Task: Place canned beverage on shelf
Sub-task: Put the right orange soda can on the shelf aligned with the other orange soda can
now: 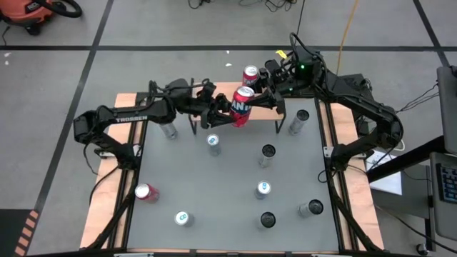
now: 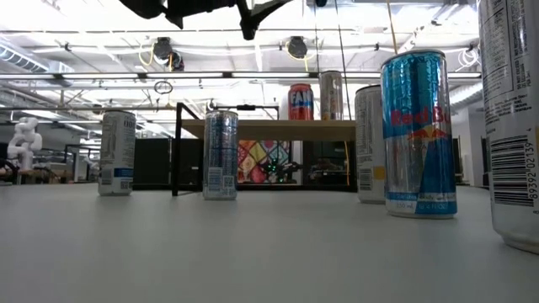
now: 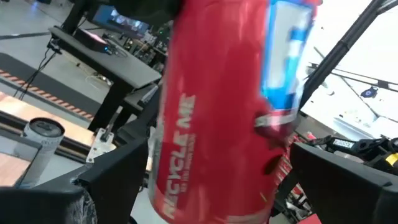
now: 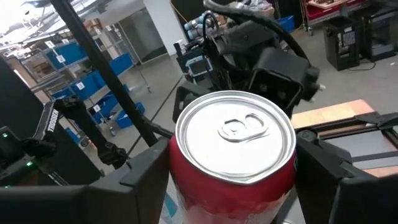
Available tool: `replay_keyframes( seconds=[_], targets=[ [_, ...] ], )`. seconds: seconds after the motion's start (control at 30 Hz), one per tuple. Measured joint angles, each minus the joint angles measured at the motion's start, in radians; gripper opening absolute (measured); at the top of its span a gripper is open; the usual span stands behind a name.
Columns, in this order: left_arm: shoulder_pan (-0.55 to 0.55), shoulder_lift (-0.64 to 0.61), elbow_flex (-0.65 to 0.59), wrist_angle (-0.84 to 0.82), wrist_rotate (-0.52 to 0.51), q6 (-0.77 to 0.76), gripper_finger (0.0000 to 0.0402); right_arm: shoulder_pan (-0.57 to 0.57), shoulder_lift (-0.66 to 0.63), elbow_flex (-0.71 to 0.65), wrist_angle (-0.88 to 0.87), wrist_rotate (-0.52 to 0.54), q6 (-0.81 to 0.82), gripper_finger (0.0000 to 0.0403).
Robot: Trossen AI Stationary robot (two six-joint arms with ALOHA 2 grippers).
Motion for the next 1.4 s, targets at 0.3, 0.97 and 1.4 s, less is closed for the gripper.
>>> replay_keyframes(
  seconds=[0.3, 0.97, 1.4],
  targets=[
    [-0.003, 0.003, 0.000, -0.016, 0.020, 0.051, 0.0393, 0.000, 0.003, 0.000, 0.000, -0.001, -0.001, 0.0240],
    [-0.011, 0.003, 0.000, -0.044, -0.007, 0.088, 0.0298, 0.005, 0.001, 0.002, -0.009, 0.035, -0.014, 0.0240],
    [-0.009, 0.003, -0.001, -0.054, 0.007, 0.072, 0.0294, 0.020, 0.001, 0.002, -0.053, 0.117, -0.014, 0.0302]
  ],
)
